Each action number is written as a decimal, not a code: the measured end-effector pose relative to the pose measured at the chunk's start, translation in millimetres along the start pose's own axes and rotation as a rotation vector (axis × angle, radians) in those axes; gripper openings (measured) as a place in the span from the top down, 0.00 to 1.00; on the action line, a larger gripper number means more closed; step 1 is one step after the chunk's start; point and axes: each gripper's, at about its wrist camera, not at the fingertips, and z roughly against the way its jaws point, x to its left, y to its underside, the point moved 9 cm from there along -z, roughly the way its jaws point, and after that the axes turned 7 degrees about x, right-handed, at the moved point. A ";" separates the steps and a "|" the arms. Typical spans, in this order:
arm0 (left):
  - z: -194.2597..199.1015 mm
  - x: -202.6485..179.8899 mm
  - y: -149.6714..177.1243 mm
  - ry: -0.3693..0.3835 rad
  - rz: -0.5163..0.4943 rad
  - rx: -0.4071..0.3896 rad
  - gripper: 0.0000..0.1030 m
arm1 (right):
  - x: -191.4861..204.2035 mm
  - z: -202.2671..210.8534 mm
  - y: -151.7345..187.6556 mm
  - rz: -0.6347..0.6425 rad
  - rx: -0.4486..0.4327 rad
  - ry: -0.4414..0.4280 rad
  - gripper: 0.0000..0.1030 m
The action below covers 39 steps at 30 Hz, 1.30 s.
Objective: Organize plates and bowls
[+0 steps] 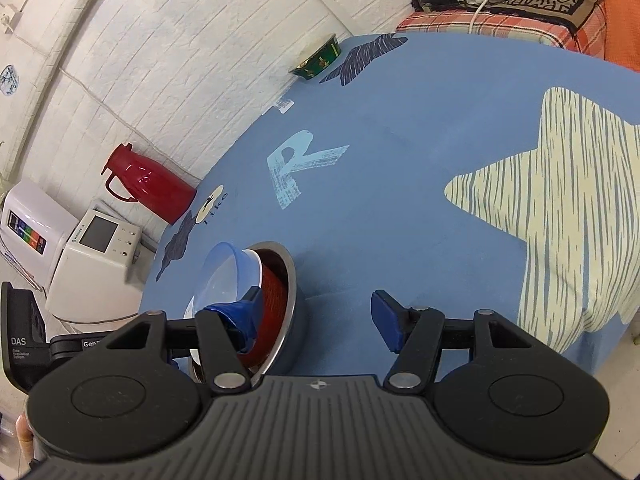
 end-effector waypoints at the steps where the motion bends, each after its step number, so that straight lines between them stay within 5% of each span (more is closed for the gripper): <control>1: -1.3 -1.4 -0.3 -0.011 -0.012 0.001 0.32 | 1.6 -0.9 -0.6 0.017 0.005 0.012 0.55; 11: -2.1 -1.2 -0.2 -0.019 -0.040 -0.018 0.31 | 20.2 -37.8 -5.3 0.227 0.178 0.161 0.56; 19: -18.2 -0.1 -9.7 0.034 -0.118 0.104 0.30 | 23.2 -72.1 -9.8 0.397 0.379 0.273 0.54; 24: -18.9 0.4 -10.4 0.053 -0.129 0.117 0.27 | 26.7 -79.4 -10.7 0.536 0.395 0.321 0.47; 39: -18.1 0.5 -9.9 0.013 -0.135 0.058 0.26 | 25.5 -85.8 -13.5 0.511 0.494 0.386 0.39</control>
